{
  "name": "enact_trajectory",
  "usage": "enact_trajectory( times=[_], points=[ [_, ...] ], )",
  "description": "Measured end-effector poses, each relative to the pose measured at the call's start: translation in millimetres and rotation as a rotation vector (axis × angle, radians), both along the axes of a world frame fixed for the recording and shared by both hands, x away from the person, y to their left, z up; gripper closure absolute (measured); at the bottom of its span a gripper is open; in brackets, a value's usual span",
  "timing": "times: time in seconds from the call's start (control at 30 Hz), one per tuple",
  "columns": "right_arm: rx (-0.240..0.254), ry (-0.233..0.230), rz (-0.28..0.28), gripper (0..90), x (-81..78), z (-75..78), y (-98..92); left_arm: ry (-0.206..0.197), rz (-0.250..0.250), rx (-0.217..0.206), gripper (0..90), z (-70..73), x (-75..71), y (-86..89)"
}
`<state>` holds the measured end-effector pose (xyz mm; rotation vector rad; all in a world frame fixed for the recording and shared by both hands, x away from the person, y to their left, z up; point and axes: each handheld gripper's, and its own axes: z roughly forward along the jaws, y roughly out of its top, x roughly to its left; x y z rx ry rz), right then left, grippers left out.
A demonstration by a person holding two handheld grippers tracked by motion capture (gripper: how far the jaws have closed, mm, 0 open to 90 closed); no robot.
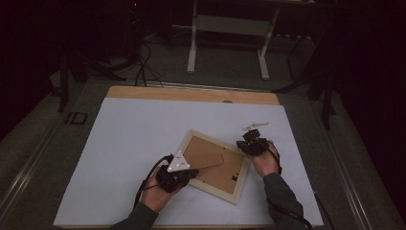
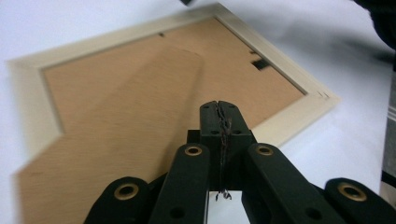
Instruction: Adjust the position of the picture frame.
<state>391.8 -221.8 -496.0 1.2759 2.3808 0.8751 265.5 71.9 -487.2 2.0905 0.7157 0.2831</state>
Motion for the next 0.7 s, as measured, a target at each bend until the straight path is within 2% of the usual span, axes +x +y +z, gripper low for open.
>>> enact_trajectory(
  times=[0.17, 0.27, 0.7],
  points=[
    [0.005, 0.002, -0.01, 90.0, -6.7, 0.1, -10.0, -0.011, 0.044, -0.026, 89.9, 5.8, 5.3, 13.3],
    [0.003, 0.006, -0.016, 89.6, -11.2, -1.7, -15.5, -0.018, 0.086, -0.043, 89.9, 9.1, 10.8, 26.1],
    [0.01, -0.007, -0.069, 89.6, -29.4, -6.5, -35.8, -0.007, 0.189, -0.066, 90.0, 6.1, 24.6, 52.5]
  ],
)
